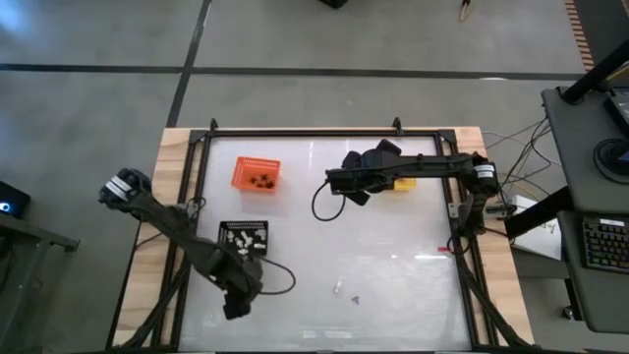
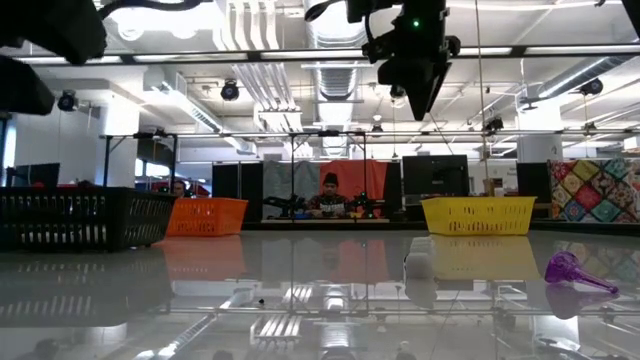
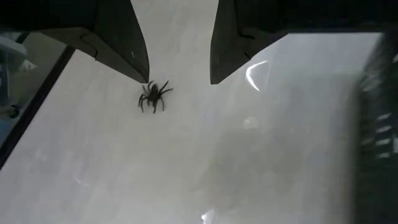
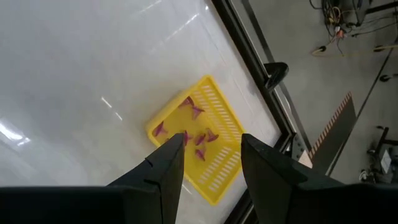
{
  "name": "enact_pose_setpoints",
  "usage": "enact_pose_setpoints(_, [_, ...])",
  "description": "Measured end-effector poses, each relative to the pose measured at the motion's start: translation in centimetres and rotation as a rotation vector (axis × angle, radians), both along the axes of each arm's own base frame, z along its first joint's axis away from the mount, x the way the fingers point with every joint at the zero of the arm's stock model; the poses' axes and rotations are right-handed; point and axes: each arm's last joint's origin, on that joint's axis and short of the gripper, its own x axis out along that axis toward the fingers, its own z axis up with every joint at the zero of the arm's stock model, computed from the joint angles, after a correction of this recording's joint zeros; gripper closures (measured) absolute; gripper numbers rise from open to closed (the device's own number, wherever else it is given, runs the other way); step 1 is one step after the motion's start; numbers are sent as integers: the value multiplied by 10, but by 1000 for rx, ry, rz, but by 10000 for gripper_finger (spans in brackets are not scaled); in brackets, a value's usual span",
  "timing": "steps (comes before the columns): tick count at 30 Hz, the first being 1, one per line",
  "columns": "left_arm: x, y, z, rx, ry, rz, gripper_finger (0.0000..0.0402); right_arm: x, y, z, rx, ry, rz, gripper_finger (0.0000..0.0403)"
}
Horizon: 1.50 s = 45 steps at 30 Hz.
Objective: Sort Halloween decoration
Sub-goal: Put the black spider toy into the orange bin
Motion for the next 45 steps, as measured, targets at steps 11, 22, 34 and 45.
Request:
enact_pose_setpoints(11, [6,-29,-38,-17,63,-26,249,0,0,0,4,1,1,255])
enact_pose_setpoints(22, [12,-39,-63,-3,94,-48,249,0,4,0,8,-1,10,255])
enact_pose_setpoints(34, [12,-40,-79,17,158,-77,309,1,5,0,8,-2,14,255])
enact_pose_setpoints(45, [12,-41,-77,-17,150,-109,399,1,5,0,8,0,20,255])
